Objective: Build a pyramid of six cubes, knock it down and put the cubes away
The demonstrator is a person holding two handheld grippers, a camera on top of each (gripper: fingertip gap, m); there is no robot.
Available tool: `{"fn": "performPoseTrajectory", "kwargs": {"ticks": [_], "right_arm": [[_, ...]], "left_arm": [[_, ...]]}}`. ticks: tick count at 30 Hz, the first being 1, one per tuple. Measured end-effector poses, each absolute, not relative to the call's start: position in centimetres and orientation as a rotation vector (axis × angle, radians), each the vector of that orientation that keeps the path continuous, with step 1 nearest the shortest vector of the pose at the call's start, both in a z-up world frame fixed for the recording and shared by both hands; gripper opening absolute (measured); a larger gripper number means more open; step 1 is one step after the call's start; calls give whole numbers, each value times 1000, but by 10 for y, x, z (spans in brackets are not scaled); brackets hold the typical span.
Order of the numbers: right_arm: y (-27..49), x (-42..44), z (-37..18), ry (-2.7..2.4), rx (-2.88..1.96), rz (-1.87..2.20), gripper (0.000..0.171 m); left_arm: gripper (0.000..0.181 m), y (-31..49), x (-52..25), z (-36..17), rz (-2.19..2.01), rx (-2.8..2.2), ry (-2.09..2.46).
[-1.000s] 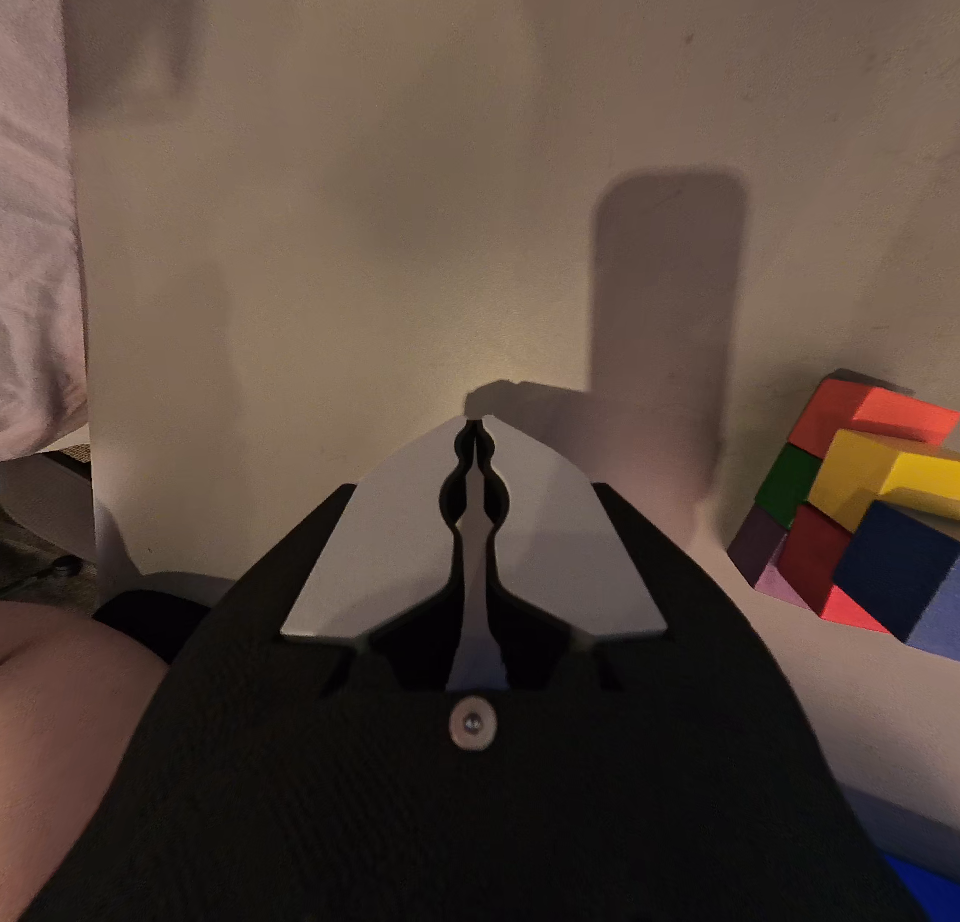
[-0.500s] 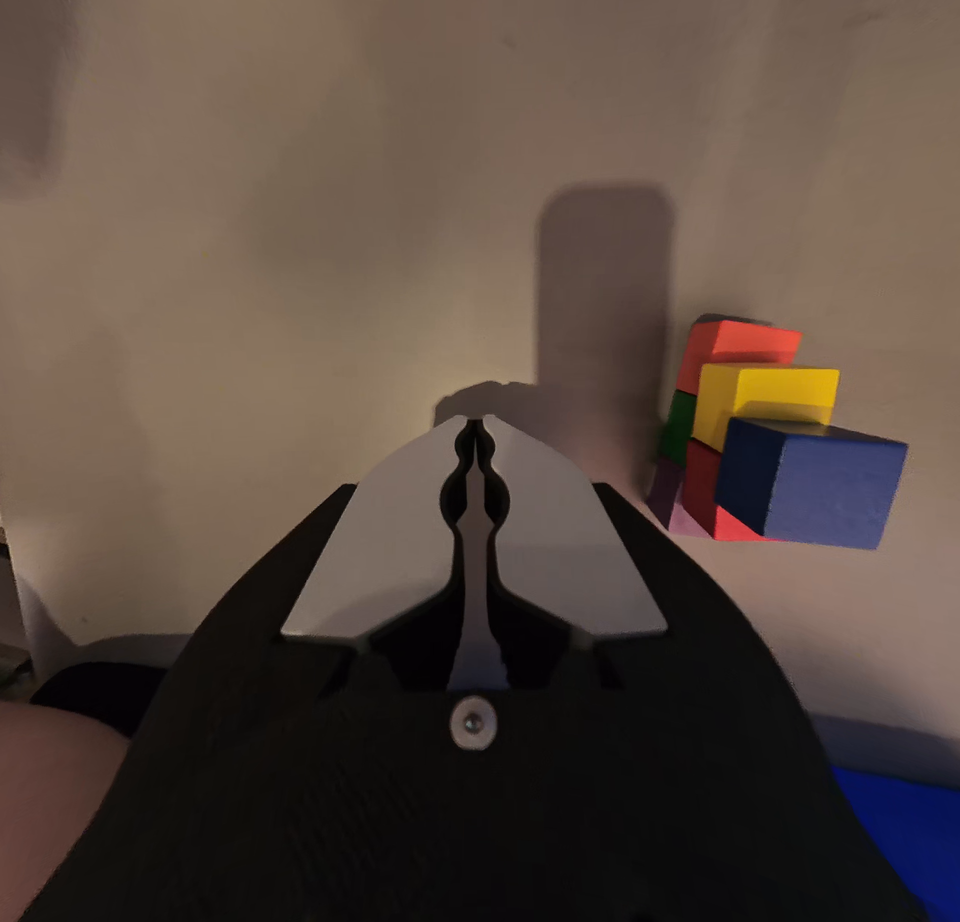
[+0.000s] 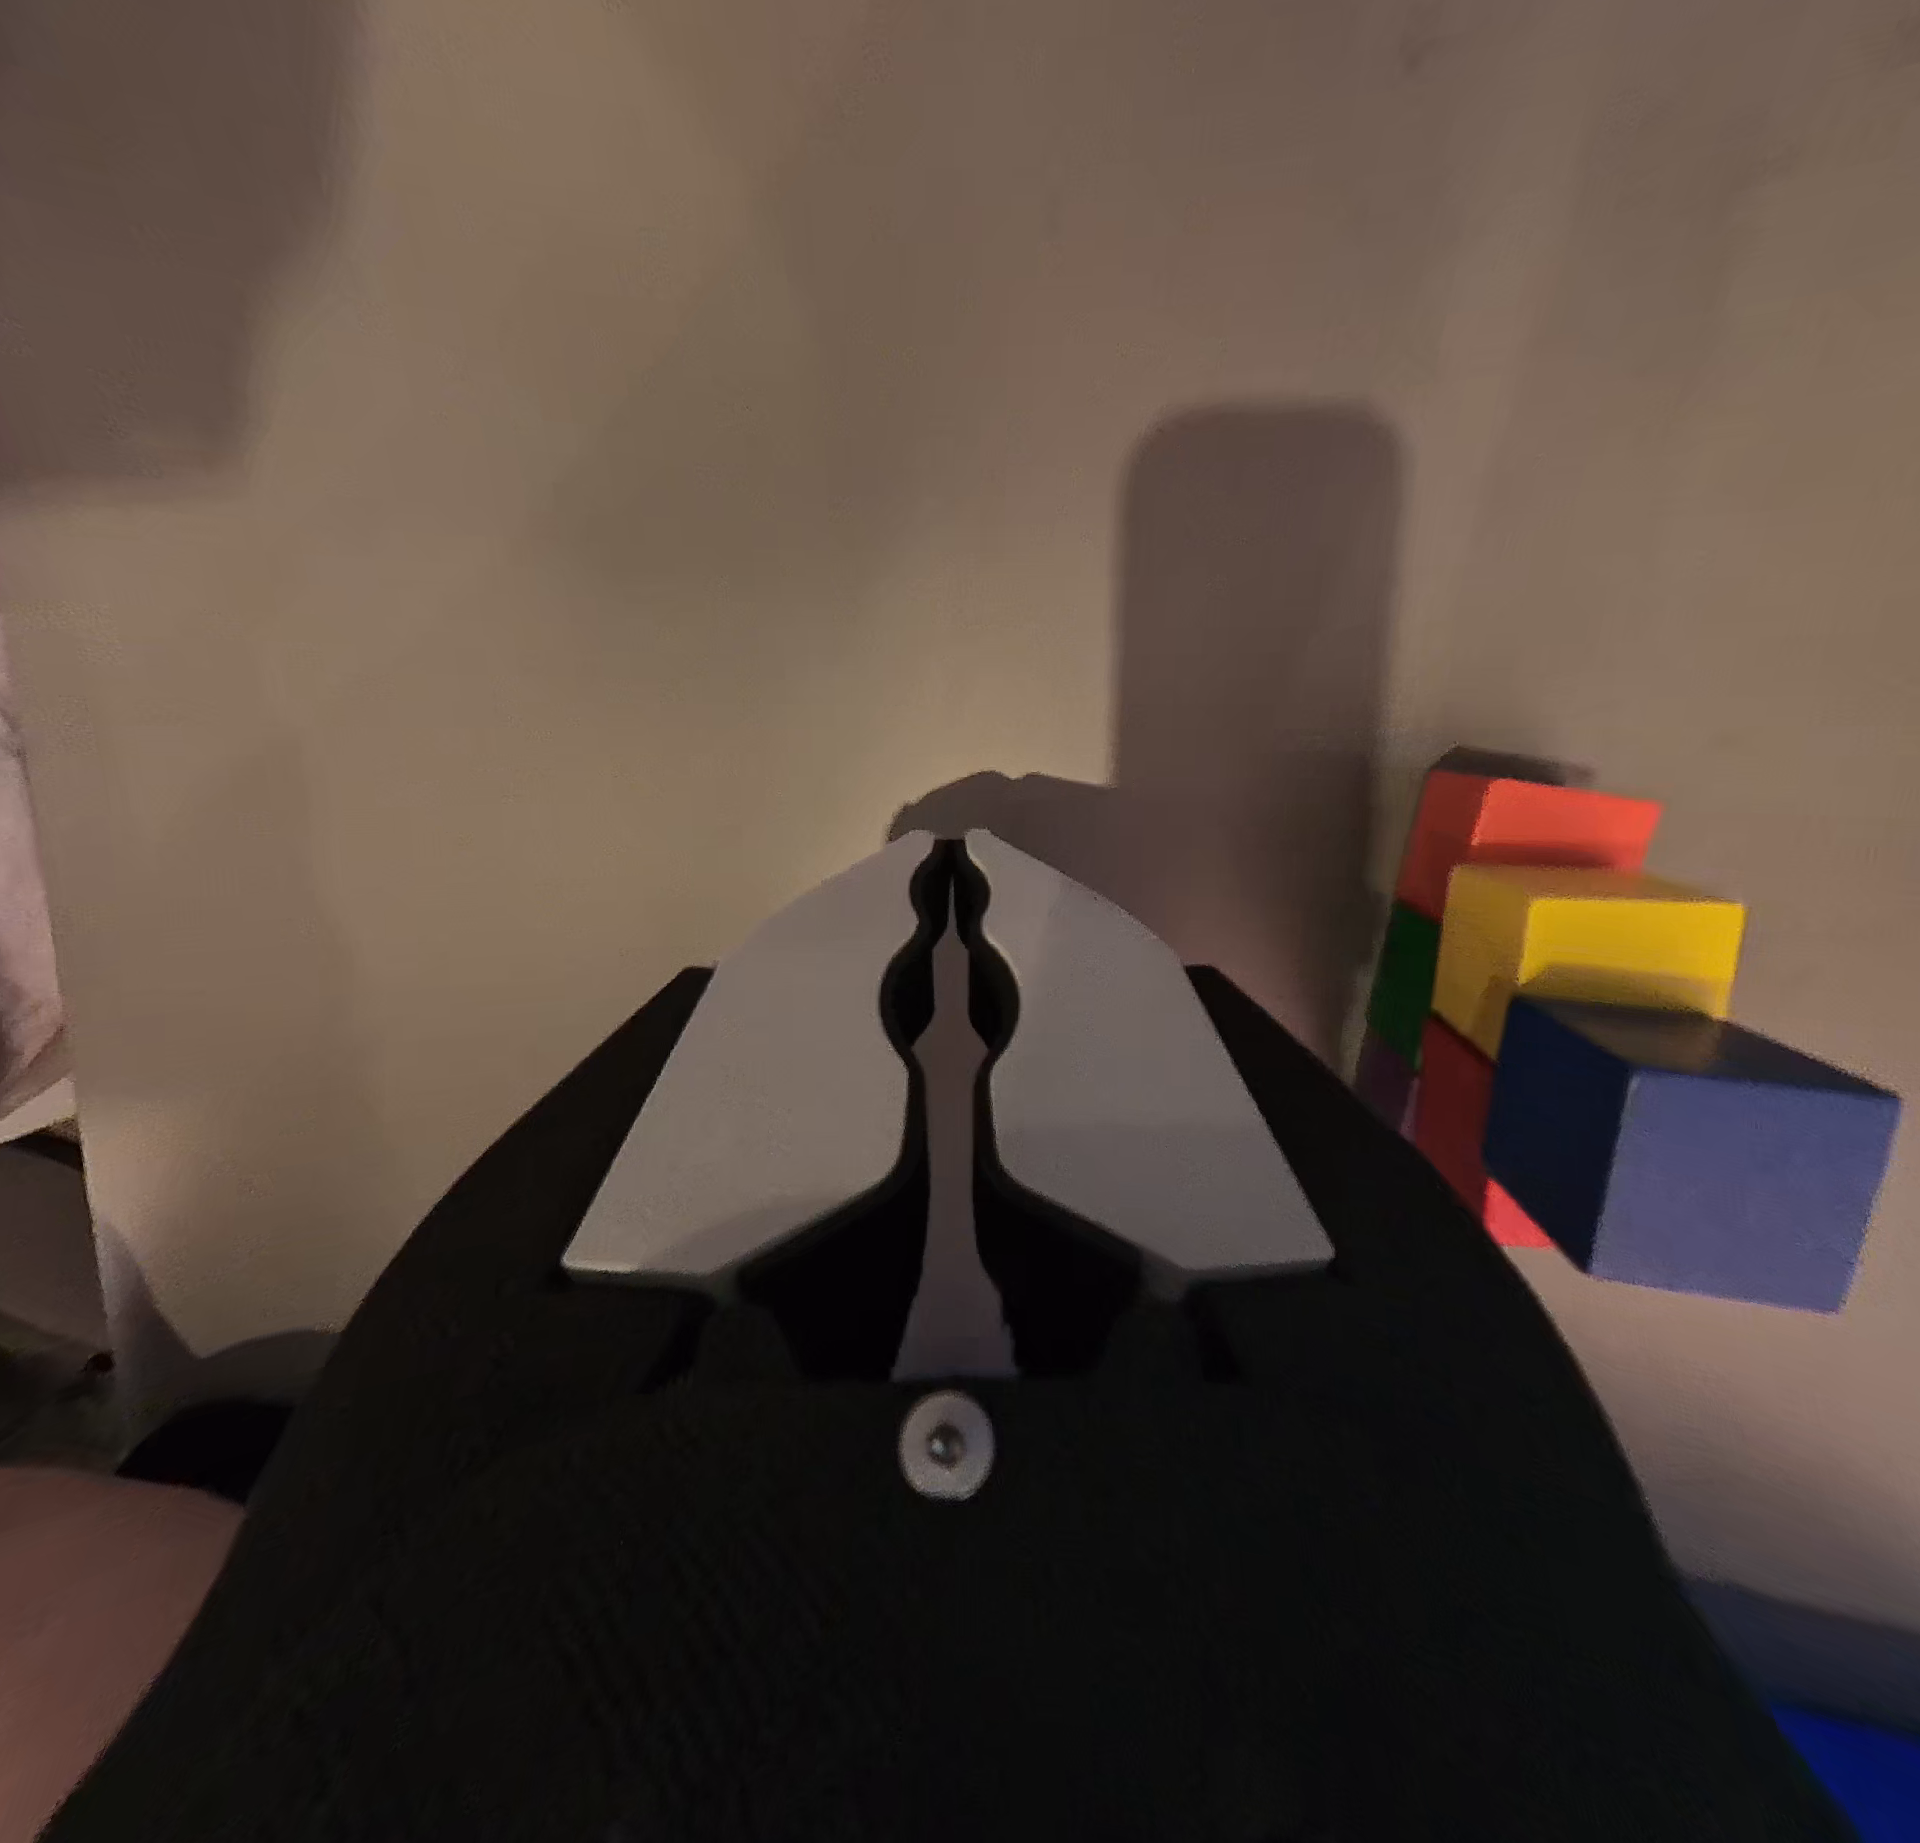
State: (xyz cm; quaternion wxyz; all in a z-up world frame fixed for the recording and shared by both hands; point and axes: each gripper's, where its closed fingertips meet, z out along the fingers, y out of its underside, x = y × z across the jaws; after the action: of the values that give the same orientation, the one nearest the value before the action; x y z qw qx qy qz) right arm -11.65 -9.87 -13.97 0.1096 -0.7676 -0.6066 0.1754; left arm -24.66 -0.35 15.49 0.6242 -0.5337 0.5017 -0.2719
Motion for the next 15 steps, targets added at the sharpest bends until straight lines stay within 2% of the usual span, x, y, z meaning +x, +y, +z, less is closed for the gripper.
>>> {"fn": "performPoseTrajectory", "kwargs": {"ticks": [15], "right_arm": [[-56,-99,-154,-1516,-2429,269,1]], "left_arm": [[0,-4,-242,149,-614,-1240,1182]]}}
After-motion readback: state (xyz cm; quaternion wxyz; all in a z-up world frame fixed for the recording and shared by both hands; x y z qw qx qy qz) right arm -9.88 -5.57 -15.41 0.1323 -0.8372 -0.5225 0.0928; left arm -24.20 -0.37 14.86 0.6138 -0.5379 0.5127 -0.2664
